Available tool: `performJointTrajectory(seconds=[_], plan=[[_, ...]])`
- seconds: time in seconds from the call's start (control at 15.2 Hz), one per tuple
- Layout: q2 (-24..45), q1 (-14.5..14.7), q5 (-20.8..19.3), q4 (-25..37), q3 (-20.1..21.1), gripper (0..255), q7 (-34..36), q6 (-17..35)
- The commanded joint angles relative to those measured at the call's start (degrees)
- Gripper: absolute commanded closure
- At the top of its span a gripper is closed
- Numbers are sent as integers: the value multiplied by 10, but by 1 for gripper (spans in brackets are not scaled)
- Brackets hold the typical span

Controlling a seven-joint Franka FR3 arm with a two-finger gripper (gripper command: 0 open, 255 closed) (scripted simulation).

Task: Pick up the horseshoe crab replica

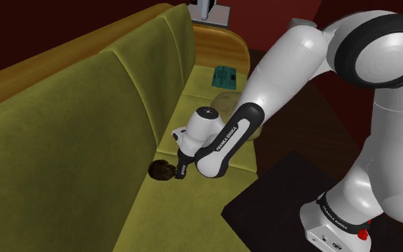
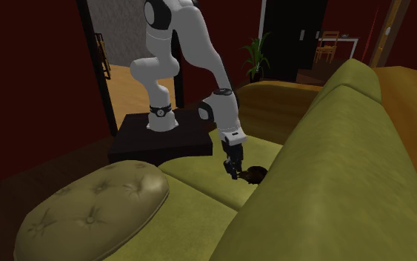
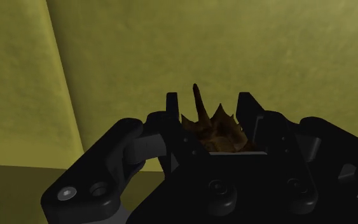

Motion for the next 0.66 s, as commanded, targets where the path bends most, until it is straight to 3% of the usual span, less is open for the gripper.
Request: performJointTrajectory(seconds=[0.0,0.59], plan=[[-16,4,0,2,1,255,3,-10],[-74,1,5,-12,5,255,4,-54]])
